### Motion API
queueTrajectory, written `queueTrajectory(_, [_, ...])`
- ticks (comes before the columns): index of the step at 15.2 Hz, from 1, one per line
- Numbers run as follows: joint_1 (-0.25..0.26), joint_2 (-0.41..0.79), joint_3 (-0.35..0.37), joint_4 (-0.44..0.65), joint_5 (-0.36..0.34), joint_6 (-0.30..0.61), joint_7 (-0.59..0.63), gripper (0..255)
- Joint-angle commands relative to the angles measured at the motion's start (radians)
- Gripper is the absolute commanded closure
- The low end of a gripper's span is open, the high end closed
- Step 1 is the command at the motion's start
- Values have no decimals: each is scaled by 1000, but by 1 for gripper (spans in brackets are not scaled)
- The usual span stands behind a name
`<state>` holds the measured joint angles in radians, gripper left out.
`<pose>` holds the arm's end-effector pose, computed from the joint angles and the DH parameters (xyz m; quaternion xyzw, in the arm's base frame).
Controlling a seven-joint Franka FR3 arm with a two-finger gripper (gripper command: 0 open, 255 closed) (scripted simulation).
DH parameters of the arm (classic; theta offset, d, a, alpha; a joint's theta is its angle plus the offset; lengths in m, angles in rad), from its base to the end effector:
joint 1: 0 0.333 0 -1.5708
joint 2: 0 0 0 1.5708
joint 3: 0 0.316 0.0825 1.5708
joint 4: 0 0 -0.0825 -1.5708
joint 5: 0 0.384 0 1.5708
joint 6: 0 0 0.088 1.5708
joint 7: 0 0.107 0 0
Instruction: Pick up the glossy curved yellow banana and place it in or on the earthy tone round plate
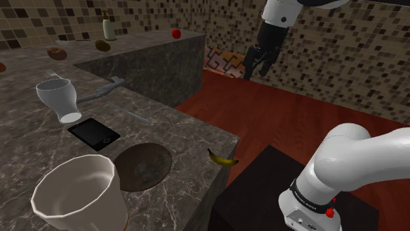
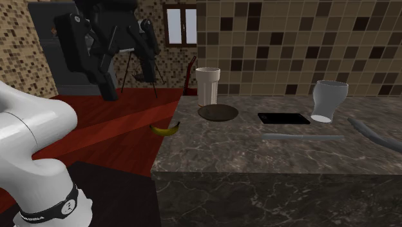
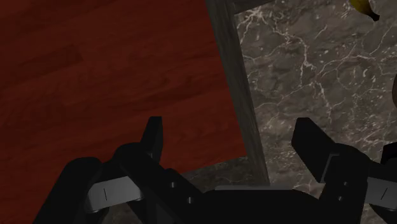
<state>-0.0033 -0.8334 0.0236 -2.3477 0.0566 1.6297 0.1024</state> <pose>0.2999 0.0144 0.6144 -0.9972 0.0443 -0.0564 0.0229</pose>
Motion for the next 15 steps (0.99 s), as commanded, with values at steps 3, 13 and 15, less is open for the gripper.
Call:
queueTrajectory(3, [26, -3, 33, -39, 16, 34, 0, 0])
queueTrajectory(13, [170, 23, 206, -203, 102, 215, 4, 0])
queueTrajectory(15, [199, 38, 243, -229, 120, 254, 6, 0])
